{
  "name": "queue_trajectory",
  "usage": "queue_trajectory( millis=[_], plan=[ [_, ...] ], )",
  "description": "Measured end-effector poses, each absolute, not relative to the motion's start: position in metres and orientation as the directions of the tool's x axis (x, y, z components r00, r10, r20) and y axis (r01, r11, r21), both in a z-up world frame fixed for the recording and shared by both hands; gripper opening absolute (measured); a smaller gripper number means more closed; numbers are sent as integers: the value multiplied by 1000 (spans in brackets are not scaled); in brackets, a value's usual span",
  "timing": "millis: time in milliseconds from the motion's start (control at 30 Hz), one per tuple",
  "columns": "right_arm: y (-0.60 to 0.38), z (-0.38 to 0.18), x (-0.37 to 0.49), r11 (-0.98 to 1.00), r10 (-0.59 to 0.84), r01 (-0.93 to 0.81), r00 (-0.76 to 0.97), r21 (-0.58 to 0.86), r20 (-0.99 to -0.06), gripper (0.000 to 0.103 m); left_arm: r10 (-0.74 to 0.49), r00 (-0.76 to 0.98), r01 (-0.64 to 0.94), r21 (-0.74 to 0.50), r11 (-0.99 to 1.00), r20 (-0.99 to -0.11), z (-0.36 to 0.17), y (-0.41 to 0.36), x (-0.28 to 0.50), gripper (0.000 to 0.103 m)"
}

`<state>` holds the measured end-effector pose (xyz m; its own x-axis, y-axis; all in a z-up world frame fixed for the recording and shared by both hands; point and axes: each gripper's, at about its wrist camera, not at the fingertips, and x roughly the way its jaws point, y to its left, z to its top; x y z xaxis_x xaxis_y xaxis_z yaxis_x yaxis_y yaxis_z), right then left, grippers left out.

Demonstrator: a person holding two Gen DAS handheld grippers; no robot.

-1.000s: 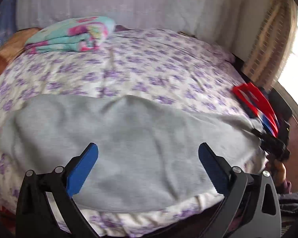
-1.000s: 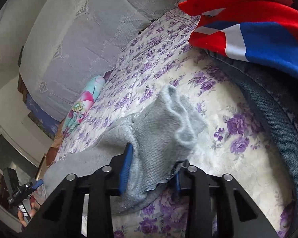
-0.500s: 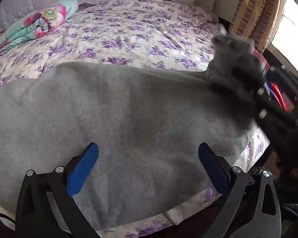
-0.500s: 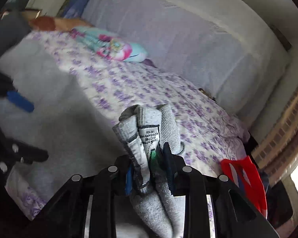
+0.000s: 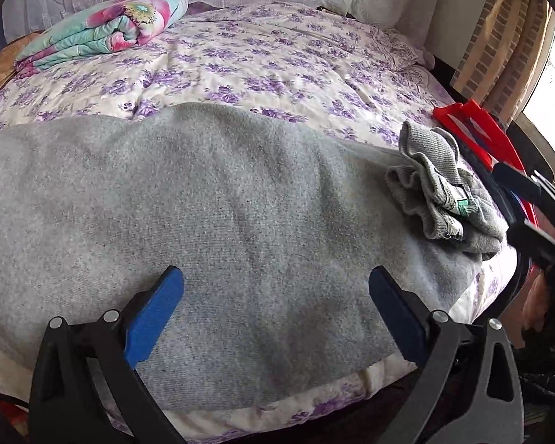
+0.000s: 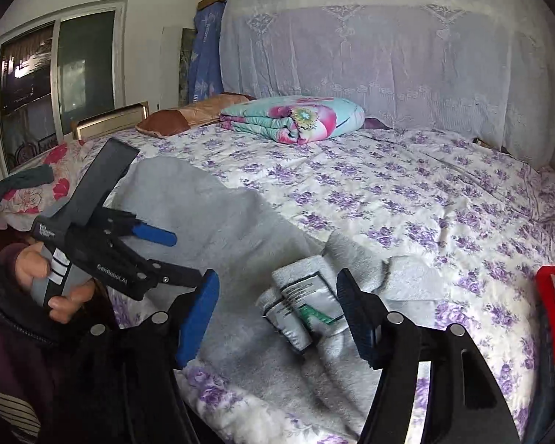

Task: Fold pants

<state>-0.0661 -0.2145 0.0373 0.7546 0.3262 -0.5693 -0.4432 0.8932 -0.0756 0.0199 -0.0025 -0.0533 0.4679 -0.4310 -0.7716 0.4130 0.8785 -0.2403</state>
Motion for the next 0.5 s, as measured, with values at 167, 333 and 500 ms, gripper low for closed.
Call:
queue_trajectory(
  millis=[167,333,500],
  plan=[
    [-209,7,-32,872,257,-474,654,-120,-712,31,-436,465,410,-249,878,-770,-55,-3,18,98],
    [-199,-11,-35,827,217,-526,626,-201,-749,36,-429,467,408,-242,880,-773,-55,-3,15,98],
    [-195,-14,-26,812,149,-524,610,-255,-778,32,-429,468,407,-242,881,-773,-56,-5,16,98]
  ],
)
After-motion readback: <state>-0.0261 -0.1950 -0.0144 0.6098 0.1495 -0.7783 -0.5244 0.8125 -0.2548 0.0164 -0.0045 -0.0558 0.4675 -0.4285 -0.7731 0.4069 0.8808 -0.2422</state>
